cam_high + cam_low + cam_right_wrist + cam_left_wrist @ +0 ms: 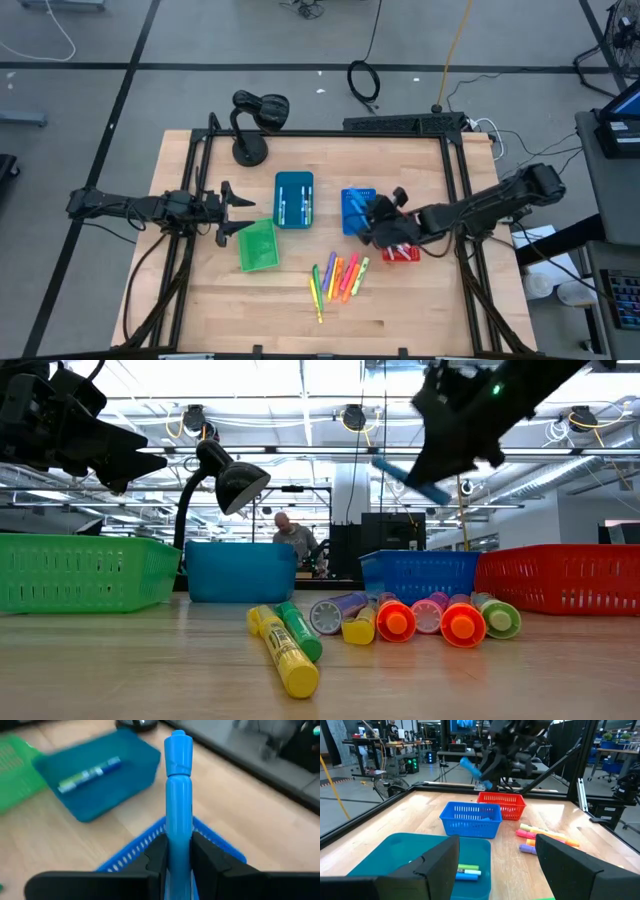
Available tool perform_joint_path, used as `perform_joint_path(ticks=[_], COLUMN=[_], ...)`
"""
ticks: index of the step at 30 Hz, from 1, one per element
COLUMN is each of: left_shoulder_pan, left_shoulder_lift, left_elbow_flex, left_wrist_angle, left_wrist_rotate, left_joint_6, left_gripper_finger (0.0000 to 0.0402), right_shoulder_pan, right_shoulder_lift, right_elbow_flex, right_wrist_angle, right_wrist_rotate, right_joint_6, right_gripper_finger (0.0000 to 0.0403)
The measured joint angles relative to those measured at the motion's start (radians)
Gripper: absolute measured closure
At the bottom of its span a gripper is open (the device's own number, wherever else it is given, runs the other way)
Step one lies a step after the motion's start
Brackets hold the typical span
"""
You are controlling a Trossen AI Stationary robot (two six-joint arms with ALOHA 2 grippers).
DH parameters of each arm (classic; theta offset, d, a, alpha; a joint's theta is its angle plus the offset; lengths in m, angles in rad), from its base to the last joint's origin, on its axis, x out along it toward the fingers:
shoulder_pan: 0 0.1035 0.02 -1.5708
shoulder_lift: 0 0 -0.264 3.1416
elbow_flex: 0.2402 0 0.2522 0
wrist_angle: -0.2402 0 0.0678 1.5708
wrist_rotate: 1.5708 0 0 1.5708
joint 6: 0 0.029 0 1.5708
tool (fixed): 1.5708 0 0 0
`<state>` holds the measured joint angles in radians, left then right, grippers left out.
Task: Pick & Place Markers
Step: Put the blue highlighter pen into the blue bin
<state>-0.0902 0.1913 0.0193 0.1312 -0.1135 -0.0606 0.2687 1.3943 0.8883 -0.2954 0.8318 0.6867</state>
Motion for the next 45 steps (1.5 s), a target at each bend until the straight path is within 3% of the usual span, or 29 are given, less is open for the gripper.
perform_joint_path(ticks=[5,14,34,45], left_shoulder_pan=[0.0,0.0,0.0,0.0], left_shoulder_lift=[0.0,0.0,0.0,0.0], left_elbow_flex=[0.0,0.0,0.0,0.0], left_wrist_angle=[0.0,0.0,0.0,0.0], left_wrist_rotate=[0.0,0.0,0.0,0.0], left_joint_6=[0.0,0.0,0.0,0.0], left_gripper_finger=[0.0135,0.0135,0.0135,0.0135], right_shoulder_pan=[-0.07,-0.135,-0.183,-0.182], right_shoulder_lift=[0.064,0.123,0.123,0.123], right_elbow_flex=[-0.001,-0.001,-0.001,-0.002], right_wrist_angle=[-0.004,0.002,-0.034,-0.031], right_wrist_rotate=[-0.193,-0.36,-0.419,-0.419], right_joint_6=[0.012,0.008,0.054,0.031], right_gripper_finger=[0.0348,0.0348,0.0346,0.0298])
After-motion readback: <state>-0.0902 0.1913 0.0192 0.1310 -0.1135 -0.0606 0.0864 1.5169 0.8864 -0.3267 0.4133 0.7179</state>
